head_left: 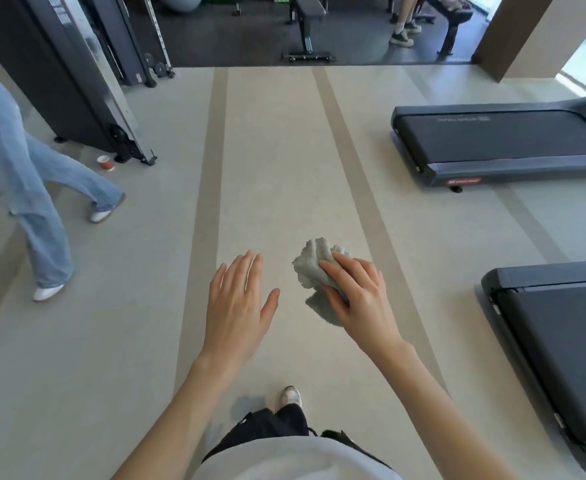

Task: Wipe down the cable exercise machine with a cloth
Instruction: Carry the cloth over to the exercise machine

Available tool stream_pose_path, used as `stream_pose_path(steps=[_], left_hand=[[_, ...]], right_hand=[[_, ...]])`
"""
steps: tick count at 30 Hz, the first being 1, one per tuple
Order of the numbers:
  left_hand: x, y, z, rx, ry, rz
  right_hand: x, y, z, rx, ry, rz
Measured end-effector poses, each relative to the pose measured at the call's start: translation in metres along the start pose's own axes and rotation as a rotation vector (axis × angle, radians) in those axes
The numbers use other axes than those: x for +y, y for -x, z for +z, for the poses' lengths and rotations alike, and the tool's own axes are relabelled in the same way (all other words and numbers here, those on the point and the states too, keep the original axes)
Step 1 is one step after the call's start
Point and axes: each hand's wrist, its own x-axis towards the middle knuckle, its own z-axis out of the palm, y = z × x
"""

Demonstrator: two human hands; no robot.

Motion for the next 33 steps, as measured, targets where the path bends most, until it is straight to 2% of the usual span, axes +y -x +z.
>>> stream_pose_path(steps=[6, 16, 22, 28, 33], left_hand=[[-0.003, -0.023, 0.006, 0.046, -0.020, 0.029], [-0.056, -0.244, 0.075, 0.062, -0.073, -0.130], [-0.091, -0.390, 0.097, 0.141, -0.093, -0.232], [-0.138, -0.493, 0.117, 0.236, -0.106, -0.300], [-0.200, -0.568, 0.128, 0.175, -0.167, -0.392]], right_hand=[[0.011, -0.029, 0.010, 0.007, -0.002, -0.057], [0.123, -0.245, 0.120, -0.037, -0.076, -0.182], [0.180, -0.391, 0.178, -0.059, -0.140, -0.259], [0.207, -0.513, 0.242, -0.088, -0.199, -0.348], [0.214, -0.599, 0.312, -0.128, -0.245, -0.400]])
